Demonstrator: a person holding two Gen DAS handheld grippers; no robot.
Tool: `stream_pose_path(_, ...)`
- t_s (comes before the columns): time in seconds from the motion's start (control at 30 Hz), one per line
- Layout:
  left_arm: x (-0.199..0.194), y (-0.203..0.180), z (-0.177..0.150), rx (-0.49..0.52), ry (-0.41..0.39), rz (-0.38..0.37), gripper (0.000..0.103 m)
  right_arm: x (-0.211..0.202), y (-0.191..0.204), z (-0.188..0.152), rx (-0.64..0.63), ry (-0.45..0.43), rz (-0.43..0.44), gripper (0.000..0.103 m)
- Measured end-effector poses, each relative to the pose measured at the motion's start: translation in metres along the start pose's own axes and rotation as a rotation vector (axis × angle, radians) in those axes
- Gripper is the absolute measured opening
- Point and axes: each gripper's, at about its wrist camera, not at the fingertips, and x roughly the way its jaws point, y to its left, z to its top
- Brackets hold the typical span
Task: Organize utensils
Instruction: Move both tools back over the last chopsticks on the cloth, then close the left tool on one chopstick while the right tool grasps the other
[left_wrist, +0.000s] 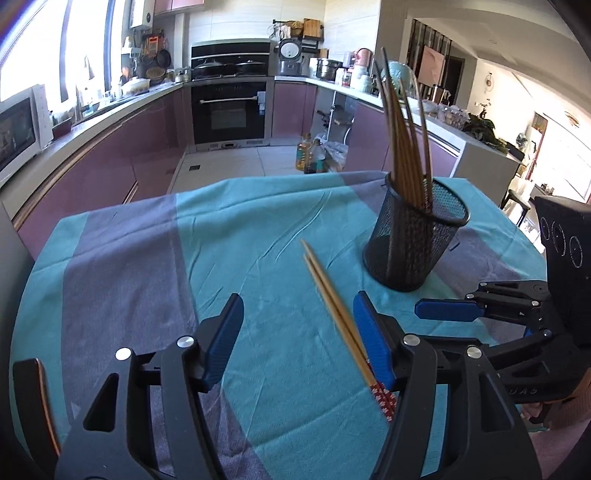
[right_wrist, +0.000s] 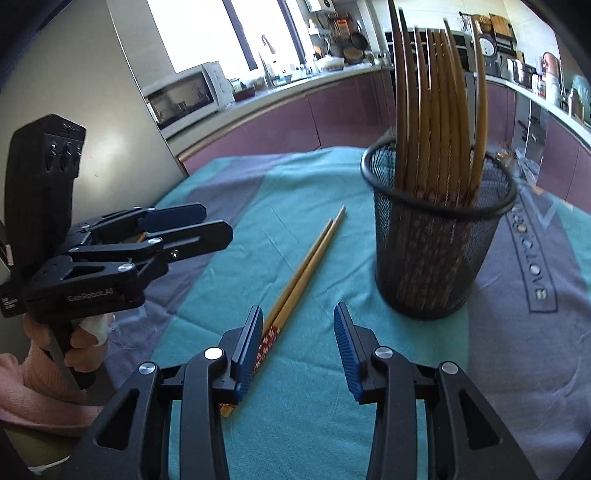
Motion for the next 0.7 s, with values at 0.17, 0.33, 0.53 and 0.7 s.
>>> stream_pose_path(0.17,0.008,0.0,-0.011,-0.002,0.018,0.035,0.067,0.012,0.004,-0.004,0.007,0.023,-0.01,0.038)
stream_pose_path(0.33,0.012,0.002,-0.016,-0.015,0.036,0.045,0.067,0.021,0.012,-0.003,-0.006,0.034,-0.02,0.038)
stream_pose_path(0.53,0.017,0.006,-0.021,-0.025,0.048,0.048,0.067,0.022,0.016,-0.004,-0.03,0.041,-0.037,0.038)
stream_pose_path(0.7,0.02,0.006,-0.023,-0.029,0.052,0.042,0.067,0.023,0.018,-0.004,-0.042,0.042,-0.06,0.038)
